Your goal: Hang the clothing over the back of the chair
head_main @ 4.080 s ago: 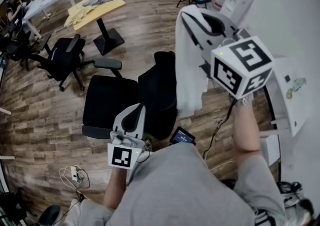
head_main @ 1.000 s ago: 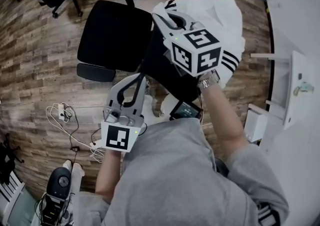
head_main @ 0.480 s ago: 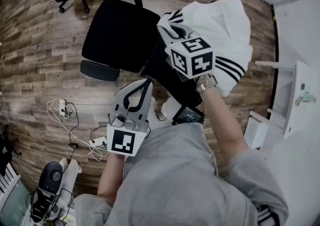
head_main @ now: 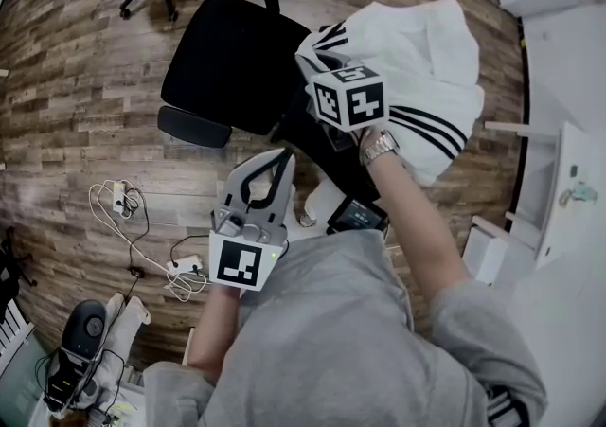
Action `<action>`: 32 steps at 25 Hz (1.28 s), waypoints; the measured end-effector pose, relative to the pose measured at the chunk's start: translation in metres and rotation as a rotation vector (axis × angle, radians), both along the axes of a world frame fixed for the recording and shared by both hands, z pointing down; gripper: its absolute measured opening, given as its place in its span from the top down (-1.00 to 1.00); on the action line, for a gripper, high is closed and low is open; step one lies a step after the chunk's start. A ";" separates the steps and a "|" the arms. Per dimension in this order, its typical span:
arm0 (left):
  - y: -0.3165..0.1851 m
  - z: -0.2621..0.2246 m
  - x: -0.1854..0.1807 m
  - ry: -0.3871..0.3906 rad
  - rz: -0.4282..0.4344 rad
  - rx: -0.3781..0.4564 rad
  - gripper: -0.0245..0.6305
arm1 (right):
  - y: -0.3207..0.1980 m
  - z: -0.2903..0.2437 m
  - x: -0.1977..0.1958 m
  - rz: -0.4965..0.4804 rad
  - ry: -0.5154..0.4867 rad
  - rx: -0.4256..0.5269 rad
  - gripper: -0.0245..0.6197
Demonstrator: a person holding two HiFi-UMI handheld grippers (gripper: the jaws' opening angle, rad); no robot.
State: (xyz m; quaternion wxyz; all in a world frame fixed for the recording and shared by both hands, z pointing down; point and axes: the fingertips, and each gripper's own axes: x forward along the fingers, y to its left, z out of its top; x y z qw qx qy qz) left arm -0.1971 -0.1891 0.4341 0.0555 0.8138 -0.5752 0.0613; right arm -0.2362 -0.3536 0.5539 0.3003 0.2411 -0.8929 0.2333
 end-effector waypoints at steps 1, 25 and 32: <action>0.001 -0.001 0.000 -0.003 0.000 0.004 0.82 | 0.003 0.003 -0.002 -0.002 0.007 0.004 0.80; 0.003 -0.025 -0.001 -0.016 0.026 0.096 0.82 | 0.015 0.002 0.006 -0.021 0.183 0.062 0.19; 0.002 -0.029 0.004 -0.018 0.047 0.113 0.82 | 0.012 -0.022 0.003 0.028 0.042 0.067 0.19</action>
